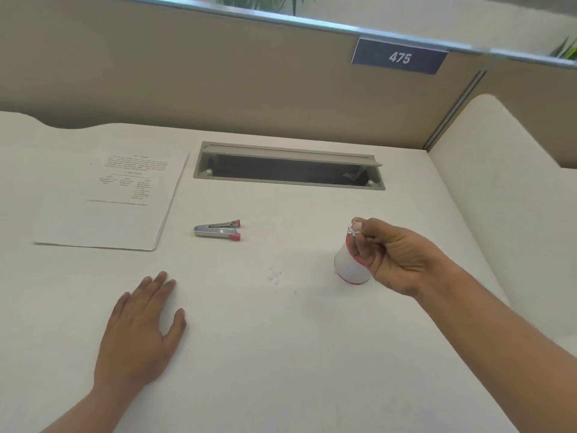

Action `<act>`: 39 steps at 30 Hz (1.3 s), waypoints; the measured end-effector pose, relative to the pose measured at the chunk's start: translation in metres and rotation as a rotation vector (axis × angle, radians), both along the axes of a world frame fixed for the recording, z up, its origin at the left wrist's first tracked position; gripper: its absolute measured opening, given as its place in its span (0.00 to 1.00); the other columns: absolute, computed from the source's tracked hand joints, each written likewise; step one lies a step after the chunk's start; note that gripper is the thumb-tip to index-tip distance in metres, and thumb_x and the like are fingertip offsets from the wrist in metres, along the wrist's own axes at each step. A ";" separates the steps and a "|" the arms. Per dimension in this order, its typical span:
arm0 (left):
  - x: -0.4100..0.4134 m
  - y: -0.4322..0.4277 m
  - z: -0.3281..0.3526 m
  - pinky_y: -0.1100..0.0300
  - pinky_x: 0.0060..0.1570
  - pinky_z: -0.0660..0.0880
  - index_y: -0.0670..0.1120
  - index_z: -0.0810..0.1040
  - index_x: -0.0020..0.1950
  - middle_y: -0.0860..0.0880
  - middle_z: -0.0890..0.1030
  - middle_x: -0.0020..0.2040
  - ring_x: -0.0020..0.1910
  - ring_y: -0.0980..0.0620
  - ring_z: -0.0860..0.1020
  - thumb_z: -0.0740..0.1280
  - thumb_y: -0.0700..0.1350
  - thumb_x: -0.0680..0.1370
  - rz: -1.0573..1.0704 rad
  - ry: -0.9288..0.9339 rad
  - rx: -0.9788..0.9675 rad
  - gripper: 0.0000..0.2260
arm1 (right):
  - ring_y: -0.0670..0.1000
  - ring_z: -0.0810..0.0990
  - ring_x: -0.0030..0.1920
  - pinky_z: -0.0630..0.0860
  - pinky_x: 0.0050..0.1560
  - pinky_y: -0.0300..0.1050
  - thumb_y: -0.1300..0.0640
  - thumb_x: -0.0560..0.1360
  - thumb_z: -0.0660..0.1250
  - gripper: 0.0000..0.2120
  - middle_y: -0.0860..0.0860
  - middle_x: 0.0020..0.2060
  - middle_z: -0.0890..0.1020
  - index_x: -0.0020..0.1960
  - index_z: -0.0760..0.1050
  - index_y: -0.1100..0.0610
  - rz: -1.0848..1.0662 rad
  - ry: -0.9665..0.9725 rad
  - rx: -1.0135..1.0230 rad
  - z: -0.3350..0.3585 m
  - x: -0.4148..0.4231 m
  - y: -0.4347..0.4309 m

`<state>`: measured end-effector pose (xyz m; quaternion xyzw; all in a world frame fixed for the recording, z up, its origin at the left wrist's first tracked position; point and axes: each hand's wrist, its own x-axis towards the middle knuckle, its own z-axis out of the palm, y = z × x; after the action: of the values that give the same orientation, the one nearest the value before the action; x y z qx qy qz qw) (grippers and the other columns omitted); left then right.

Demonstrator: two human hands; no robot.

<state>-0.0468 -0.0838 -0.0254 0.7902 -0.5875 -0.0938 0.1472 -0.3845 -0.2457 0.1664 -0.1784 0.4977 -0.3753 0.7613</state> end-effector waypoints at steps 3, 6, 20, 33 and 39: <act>0.000 -0.001 0.000 0.50 0.78 0.54 0.51 0.69 0.76 0.54 0.66 0.79 0.79 0.53 0.61 0.51 0.62 0.76 -0.003 -0.012 0.005 0.31 | 0.47 0.82 0.32 0.79 0.32 0.33 0.72 0.69 0.69 0.04 0.55 0.34 0.82 0.38 0.80 0.65 0.017 0.302 -0.186 0.003 -0.026 -0.018; -0.001 -0.002 0.001 0.50 0.78 0.54 0.50 0.69 0.76 0.53 0.67 0.78 0.78 0.52 0.63 0.52 0.62 0.76 -0.001 -0.019 0.009 0.31 | 0.50 0.83 0.37 0.81 0.39 0.37 0.71 0.69 0.72 0.04 0.56 0.36 0.84 0.38 0.81 0.64 0.187 0.726 -0.354 -0.003 -0.045 -0.034; -0.001 -0.001 0.005 0.65 0.76 0.41 0.50 0.69 0.75 0.53 0.68 0.78 0.78 0.51 0.62 0.52 0.62 0.76 0.010 -0.027 0.018 0.31 | 0.54 0.83 0.47 0.81 0.50 0.48 0.71 0.71 0.61 0.17 0.53 0.45 0.86 0.48 0.84 0.56 0.733 1.531 -0.798 -0.021 -0.040 -0.047; 0.000 -0.002 0.003 0.50 0.78 0.54 0.50 0.70 0.75 0.52 0.68 0.78 0.78 0.51 0.63 0.52 0.62 0.76 -0.006 -0.015 0.000 0.30 | 0.53 0.81 0.40 0.81 0.40 0.45 0.66 0.67 0.69 0.09 0.52 0.38 0.82 0.38 0.80 0.52 0.797 1.534 -0.778 -0.024 -0.039 -0.044; 0.000 -0.002 0.001 0.49 0.78 0.55 0.49 0.70 0.75 0.52 0.68 0.78 0.78 0.51 0.64 0.52 0.61 0.76 -0.009 -0.021 -0.004 0.30 | 0.50 0.78 0.37 0.72 0.32 0.36 0.67 0.67 0.69 0.09 0.47 0.33 0.79 0.38 0.81 0.54 0.829 1.517 -0.783 -0.025 -0.040 -0.044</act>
<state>-0.0471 -0.0860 -0.0243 0.7881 -0.5929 -0.0851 0.1422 -0.4246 -0.2895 0.1419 -0.7798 0.5954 0.0005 0.1935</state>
